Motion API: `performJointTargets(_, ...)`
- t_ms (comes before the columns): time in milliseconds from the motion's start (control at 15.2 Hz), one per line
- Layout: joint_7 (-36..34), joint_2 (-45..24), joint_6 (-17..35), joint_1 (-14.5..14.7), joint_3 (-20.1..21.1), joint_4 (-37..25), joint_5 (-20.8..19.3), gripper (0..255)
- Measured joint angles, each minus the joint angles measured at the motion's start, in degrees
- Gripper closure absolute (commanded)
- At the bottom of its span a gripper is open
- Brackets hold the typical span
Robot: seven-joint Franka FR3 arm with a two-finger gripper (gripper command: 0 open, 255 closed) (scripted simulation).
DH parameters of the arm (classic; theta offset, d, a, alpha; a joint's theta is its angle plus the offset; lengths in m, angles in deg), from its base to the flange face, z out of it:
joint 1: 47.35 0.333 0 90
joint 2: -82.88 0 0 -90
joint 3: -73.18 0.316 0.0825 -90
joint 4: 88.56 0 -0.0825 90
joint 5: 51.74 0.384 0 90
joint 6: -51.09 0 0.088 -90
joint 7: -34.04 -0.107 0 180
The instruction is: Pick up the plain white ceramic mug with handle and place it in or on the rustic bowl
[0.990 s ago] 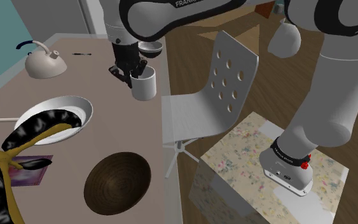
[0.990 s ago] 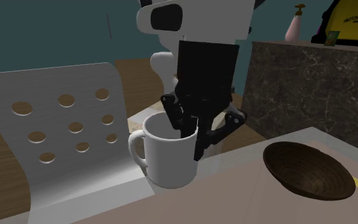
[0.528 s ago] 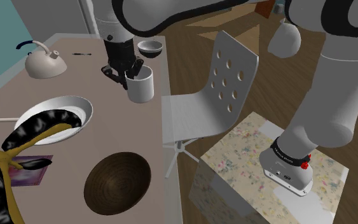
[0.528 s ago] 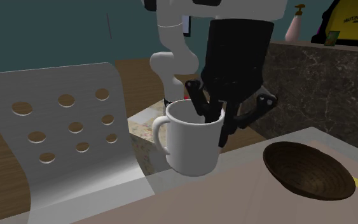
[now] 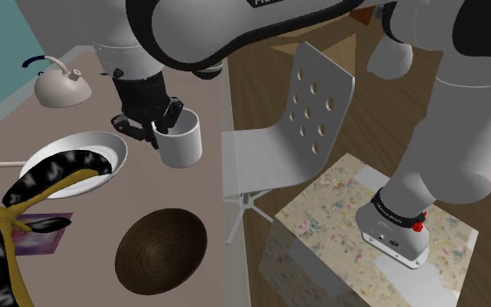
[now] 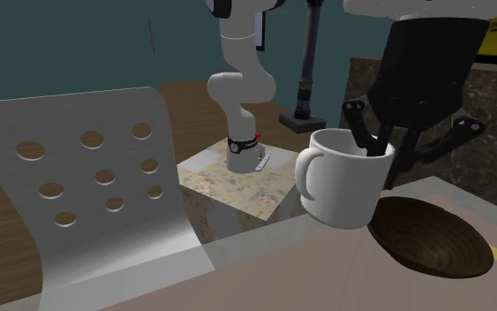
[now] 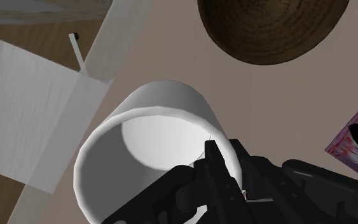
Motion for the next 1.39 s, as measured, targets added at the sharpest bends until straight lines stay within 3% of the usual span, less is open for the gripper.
performJointTargets(858,-15.1,-11.3,-9.2,17.0,2.3,-17.5,-6.2,255)
performJointTargets(1386,-16.7,-11.4,-3.9,16.5,2.2,-11.9,-6.5,255)
